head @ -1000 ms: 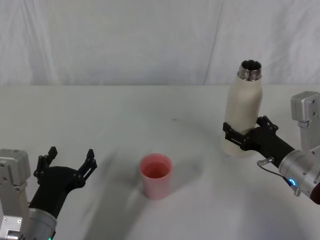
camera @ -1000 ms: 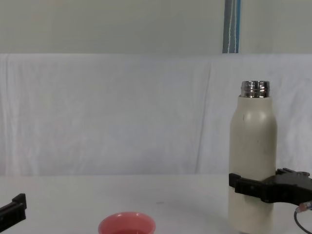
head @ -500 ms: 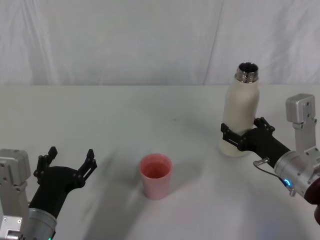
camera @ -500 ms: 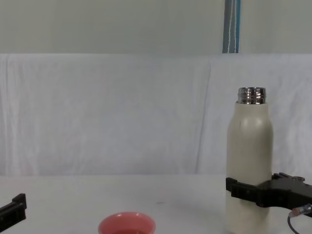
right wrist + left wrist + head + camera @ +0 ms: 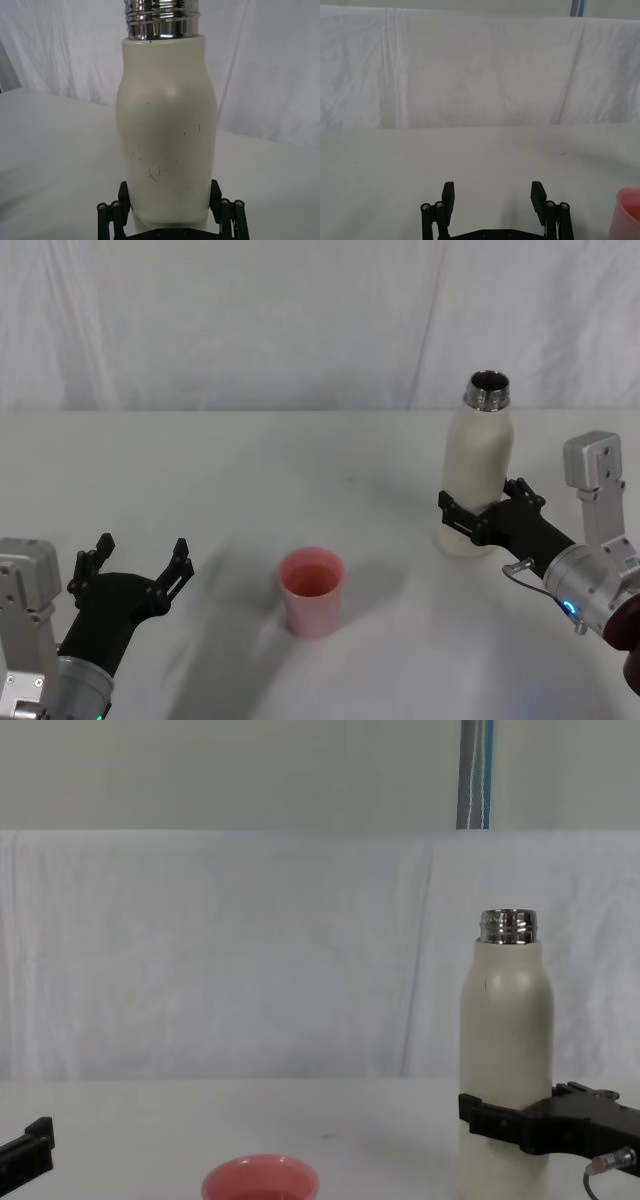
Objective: Grasp the thermos with one hand and pour water into the cup lid.
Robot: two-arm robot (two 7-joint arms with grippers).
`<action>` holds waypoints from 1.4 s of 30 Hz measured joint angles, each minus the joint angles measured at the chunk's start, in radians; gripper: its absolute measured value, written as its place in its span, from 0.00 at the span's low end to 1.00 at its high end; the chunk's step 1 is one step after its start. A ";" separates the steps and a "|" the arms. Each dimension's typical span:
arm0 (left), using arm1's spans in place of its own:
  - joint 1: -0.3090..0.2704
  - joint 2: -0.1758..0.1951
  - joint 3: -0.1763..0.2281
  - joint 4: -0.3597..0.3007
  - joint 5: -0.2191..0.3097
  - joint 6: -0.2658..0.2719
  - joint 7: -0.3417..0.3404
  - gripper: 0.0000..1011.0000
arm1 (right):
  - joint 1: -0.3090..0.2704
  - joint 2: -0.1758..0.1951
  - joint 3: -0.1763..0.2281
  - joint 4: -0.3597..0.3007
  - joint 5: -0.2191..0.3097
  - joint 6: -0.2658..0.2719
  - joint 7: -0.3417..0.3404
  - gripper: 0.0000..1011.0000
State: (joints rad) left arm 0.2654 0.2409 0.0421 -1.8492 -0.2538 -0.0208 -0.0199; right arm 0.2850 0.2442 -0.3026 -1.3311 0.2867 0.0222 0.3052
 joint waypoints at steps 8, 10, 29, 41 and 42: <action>0.000 0.000 0.000 0.000 0.000 0.000 0.000 0.99 | 0.002 -0.002 0.000 0.002 -0.008 0.002 -0.001 0.94; 0.000 0.000 0.000 0.000 0.000 0.000 0.000 0.99 | 0.002 -0.004 0.001 0.002 -0.009 0.004 -0.001 0.94; 0.000 0.000 0.000 0.000 0.000 0.000 0.000 0.99 | 0.001 -0.004 0.003 0.002 -0.009 0.006 -0.001 0.94; 0.000 0.000 0.000 0.000 0.000 0.000 0.000 0.99 | 0.001 -0.003 0.002 0.001 -0.008 0.005 -0.001 0.99; 0.000 0.000 0.000 0.000 0.000 0.000 0.000 0.99 | 0.001 -0.003 0.003 0.001 -0.008 0.005 -0.001 0.99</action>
State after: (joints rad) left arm 0.2655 0.2410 0.0421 -1.8492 -0.2538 -0.0208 -0.0199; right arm 0.2858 0.2409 -0.3001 -1.3301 0.2790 0.0268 0.3046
